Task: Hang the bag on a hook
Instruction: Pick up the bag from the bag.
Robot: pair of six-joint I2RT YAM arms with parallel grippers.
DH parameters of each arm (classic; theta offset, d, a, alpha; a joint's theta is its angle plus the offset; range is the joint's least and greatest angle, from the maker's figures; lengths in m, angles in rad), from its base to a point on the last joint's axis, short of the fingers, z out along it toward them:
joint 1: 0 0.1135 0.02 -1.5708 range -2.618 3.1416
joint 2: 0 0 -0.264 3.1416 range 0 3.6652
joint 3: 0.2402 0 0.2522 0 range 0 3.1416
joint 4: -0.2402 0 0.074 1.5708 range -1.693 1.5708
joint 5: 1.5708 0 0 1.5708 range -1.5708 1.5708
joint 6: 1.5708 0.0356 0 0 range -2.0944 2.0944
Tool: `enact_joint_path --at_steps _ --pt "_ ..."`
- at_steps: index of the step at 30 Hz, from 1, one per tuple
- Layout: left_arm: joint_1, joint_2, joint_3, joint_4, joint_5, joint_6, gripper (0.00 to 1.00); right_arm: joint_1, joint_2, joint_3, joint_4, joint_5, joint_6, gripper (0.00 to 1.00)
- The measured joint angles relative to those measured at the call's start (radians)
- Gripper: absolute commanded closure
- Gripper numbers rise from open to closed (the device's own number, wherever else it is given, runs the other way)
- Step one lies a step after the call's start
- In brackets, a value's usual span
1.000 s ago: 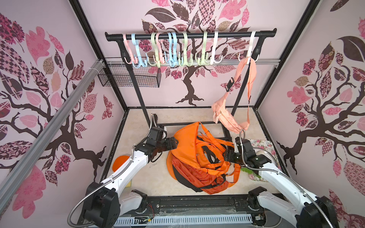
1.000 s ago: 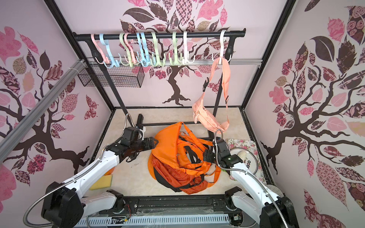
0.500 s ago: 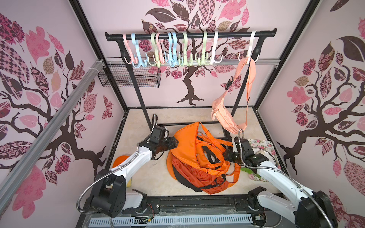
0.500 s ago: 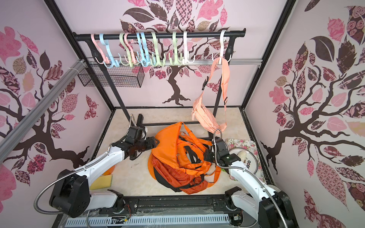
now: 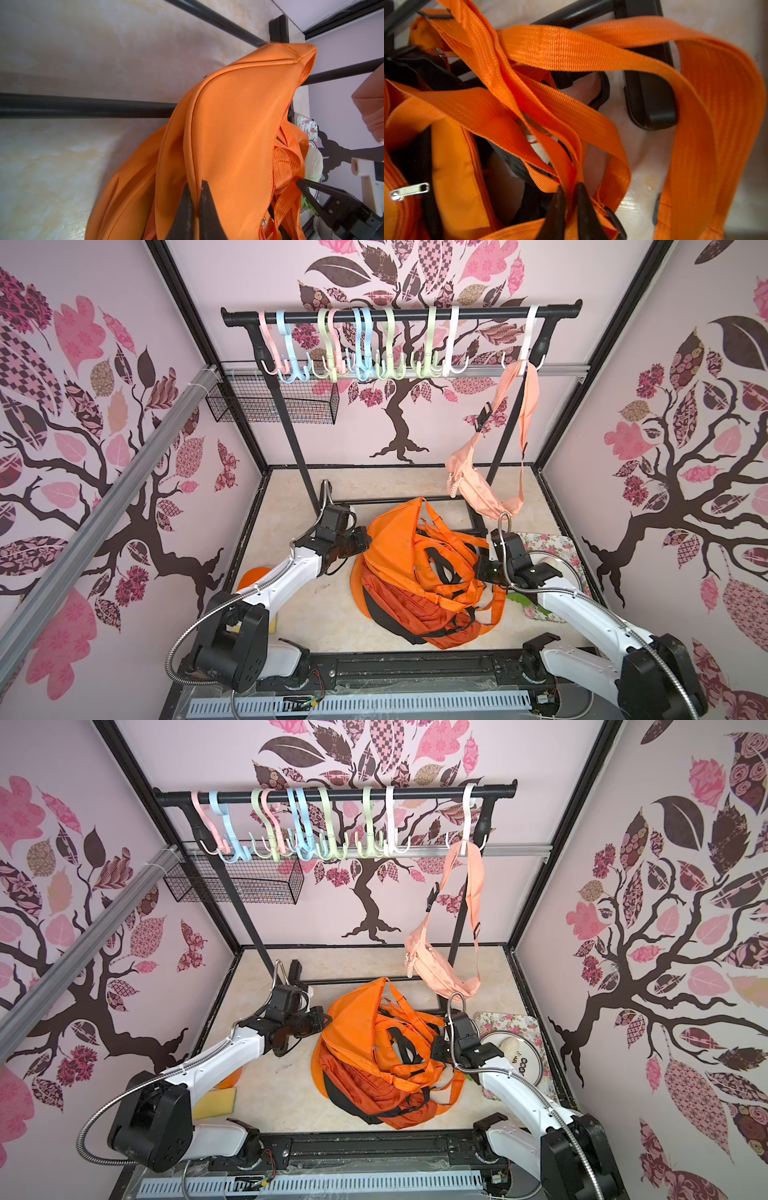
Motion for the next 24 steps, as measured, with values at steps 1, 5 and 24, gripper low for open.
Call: enact_joint_path --at_steps 1,5,24 --pt "0.0 -0.009 0.0 -0.001 0.002 0.001 1.0 0.0 0.0 0.0 -0.002 0.0 -0.001 1.0" --pt "0.0 -0.082 0.0 -0.001 0.023 0.002 1.0 0.0 -0.006 0.001 -0.018 0.005 -0.002 1.0" --pt "-0.005 -0.425 0.066 -0.092 0.088 0.028 1.0 0.0 -0.115 0.101 -0.109 0.0 -0.006 1.0"
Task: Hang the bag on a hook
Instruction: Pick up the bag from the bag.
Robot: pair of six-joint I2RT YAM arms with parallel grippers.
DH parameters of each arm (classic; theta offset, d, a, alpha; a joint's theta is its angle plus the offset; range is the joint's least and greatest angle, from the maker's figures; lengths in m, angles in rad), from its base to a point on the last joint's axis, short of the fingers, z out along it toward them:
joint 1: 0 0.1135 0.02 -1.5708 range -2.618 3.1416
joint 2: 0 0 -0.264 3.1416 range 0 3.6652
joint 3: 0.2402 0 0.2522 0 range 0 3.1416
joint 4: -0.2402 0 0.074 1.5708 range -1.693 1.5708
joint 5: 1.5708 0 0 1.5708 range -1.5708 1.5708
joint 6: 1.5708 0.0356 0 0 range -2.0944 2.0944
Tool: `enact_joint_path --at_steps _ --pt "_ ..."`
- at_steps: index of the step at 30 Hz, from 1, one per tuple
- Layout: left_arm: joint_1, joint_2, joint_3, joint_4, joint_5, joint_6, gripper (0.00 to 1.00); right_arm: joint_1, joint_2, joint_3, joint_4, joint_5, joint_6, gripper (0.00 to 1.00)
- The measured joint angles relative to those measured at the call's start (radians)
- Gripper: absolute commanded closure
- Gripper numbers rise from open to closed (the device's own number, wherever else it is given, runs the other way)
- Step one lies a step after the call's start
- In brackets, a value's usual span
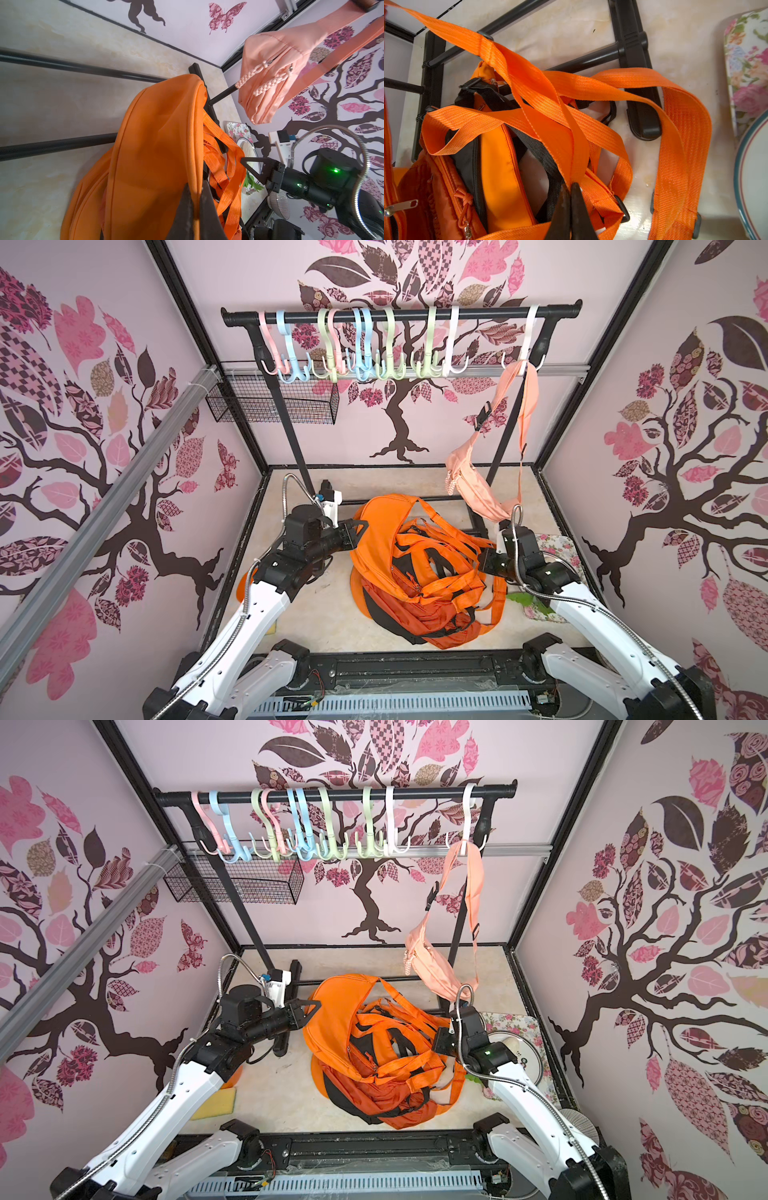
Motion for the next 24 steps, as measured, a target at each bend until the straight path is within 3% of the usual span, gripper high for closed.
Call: enact_joint_path --at_steps 5,10,14,24 --pt "-0.008 -0.056 0.018 -0.002 0.008 -0.003 1.0 0.02 0.072 -0.009 0.023 -0.033 0.0 0.94" --pt "-0.051 -0.053 0.018 -0.019 -0.005 -0.001 1.0 0.054 0.112 -0.018 0.046 -0.047 0.0 0.72" --pt "-0.093 -0.051 0.017 -0.032 -0.027 0.005 1.0 0.06 0.129 -0.021 0.066 -0.047 0.005 0.63" --pt "-0.101 -0.064 0.017 -0.048 -0.068 0.019 1.0 0.066 0.193 -0.021 0.077 -0.028 0.008 0.65"
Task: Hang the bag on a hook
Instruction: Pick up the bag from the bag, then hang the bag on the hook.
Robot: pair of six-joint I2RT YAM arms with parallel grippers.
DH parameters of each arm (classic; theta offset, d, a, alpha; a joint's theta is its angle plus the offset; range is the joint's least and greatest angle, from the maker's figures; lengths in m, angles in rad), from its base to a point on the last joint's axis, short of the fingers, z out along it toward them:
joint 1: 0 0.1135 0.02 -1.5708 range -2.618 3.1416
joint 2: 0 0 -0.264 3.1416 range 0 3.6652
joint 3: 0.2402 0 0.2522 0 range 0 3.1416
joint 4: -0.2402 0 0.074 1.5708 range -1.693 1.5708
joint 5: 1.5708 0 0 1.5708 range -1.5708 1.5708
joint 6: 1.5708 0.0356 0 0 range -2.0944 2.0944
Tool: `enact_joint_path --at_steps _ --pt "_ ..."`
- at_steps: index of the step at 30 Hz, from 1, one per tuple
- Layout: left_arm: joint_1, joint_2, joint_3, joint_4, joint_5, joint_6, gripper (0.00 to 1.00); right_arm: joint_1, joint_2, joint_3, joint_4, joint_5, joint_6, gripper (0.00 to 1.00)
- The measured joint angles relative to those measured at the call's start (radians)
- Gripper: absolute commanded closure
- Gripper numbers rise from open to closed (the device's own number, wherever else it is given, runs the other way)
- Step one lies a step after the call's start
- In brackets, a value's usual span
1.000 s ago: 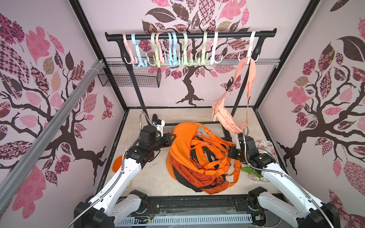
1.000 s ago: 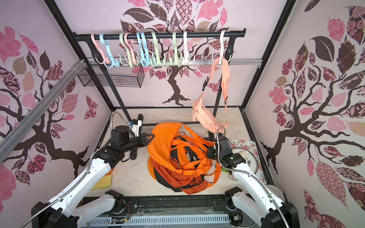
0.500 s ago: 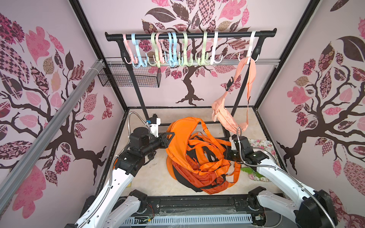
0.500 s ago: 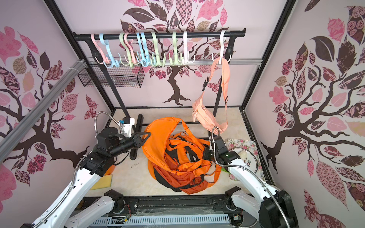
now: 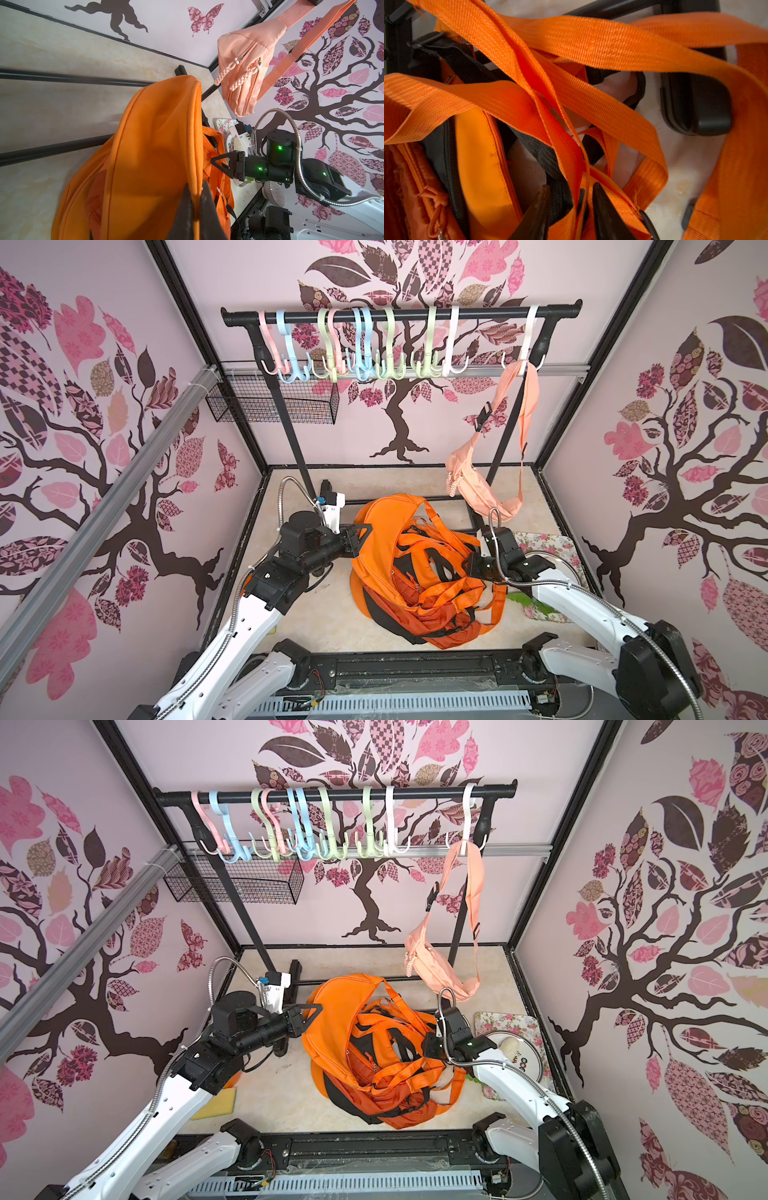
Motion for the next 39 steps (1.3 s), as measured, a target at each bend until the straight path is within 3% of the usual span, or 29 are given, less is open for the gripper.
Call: enact_joint_path --at_steps 2,7,12,20,27,32,39 --pt "0.0 -0.003 0.0 -0.005 -0.003 0.003 1.0 0.0 0.013 0.0 0.0 0.007 0.0 0.68" --pt "0.0 -0.004 0.0 -0.016 -0.01 0.005 1.0 0.014 0.023 0.002 -0.006 0.028 0.011 0.9" --pt "0.0 -0.011 0.0 -0.016 -0.019 0.008 1.0 0.055 0.014 0.05 -0.07 0.09 0.013 1.0" --pt "-0.001 -0.143 -0.032 0.097 -0.016 0.013 1.0 0.098 -0.106 0.283 -0.208 0.204 -0.017 1.0" --pt "-0.002 -0.251 -0.044 0.214 -0.01 0.016 1.0 0.098 -0.172 0.588 -0.275 0.256 -0.098 1.0" --pt "-0.003 -0.308 -0.044 0.293 -0.015 0.02 1.0 0.098 -0.111 0.829 -0.263 0.282 -0.193 1.0" --pt "-0.003 -0.316 -0.003 0.373 -0.019 0.038 1.0 0.099 0.086 1.164 -0.198 0.321 -0.344 1.0"
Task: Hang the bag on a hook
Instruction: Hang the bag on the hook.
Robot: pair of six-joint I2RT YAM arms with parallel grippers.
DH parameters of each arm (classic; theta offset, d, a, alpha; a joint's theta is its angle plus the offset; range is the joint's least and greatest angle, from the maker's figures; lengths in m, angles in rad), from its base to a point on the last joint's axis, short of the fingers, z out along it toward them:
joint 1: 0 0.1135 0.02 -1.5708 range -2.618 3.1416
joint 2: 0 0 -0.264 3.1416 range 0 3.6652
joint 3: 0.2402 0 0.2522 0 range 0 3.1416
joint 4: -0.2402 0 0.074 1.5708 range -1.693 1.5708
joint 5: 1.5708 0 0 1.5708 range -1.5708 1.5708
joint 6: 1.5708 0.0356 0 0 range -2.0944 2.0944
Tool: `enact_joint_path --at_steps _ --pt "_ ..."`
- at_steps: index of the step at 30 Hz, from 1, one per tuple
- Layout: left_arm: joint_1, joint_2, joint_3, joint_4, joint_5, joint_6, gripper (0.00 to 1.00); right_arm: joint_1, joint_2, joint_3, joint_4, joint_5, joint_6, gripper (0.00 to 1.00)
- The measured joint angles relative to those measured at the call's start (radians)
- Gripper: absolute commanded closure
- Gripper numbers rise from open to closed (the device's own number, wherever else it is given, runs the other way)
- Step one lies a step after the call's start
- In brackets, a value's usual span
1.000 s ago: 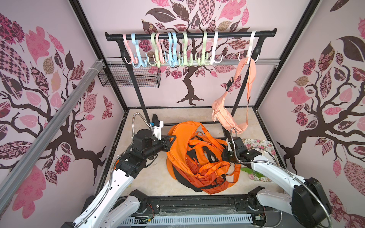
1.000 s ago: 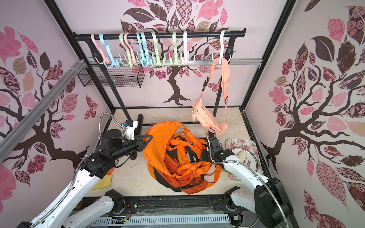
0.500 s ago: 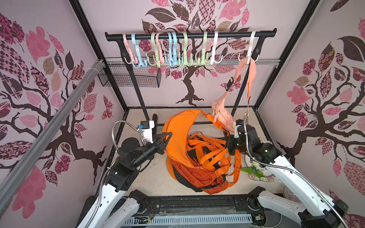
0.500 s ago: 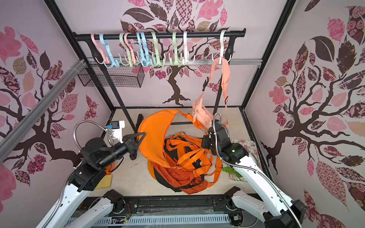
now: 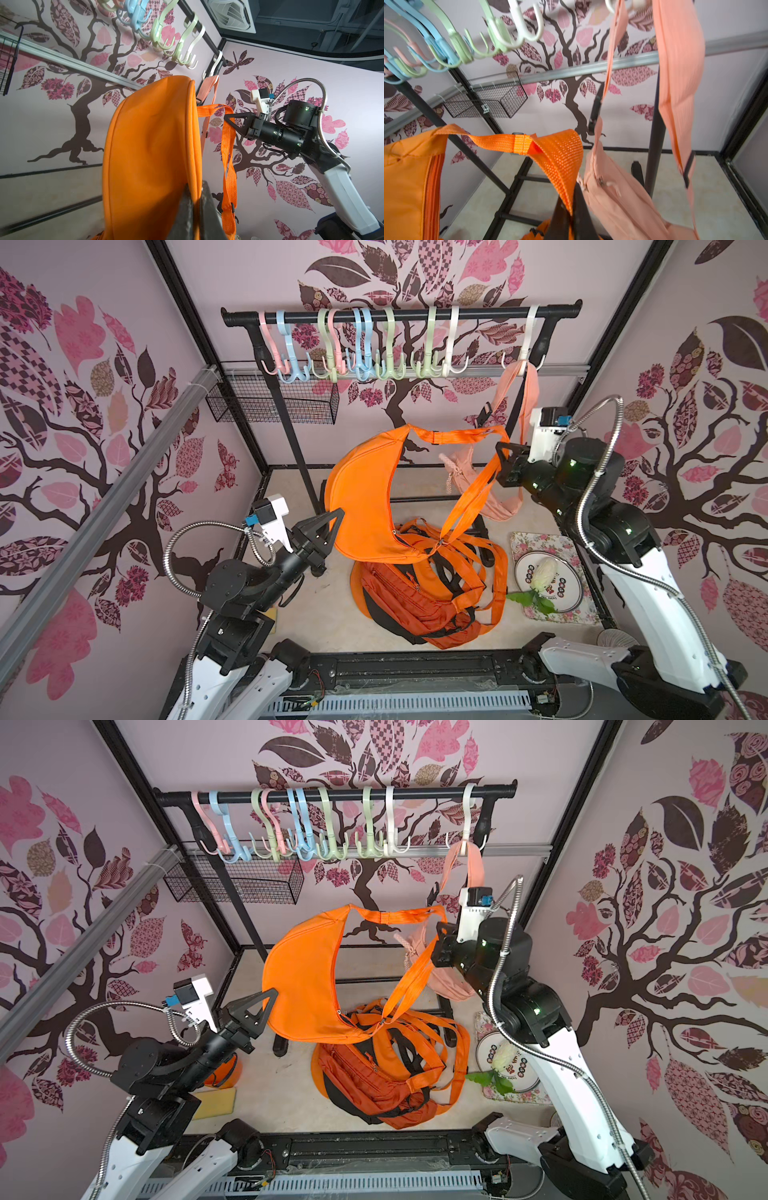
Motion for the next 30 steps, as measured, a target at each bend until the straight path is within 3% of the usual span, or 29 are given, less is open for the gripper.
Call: enact_joint_path --at_steps 17,25,30 --pt "-0.019 0.102 0.193 0.075 0.038 0.13 1.0 -0.022 0.463 0.657 0.105 0.079 -0.234 1.0" --pt "-0.032 0.15 0.257 0.096 0.078 0.163 1.0 -0.116 0.557 0.735 0.112 0.016 -0.214 1.0" --pt "-0.1 0.192 0.277 0.089 0.07 0.207 1.0 -0.133 0.621 0.758 0.115 -0.039 -0.204 1.0"
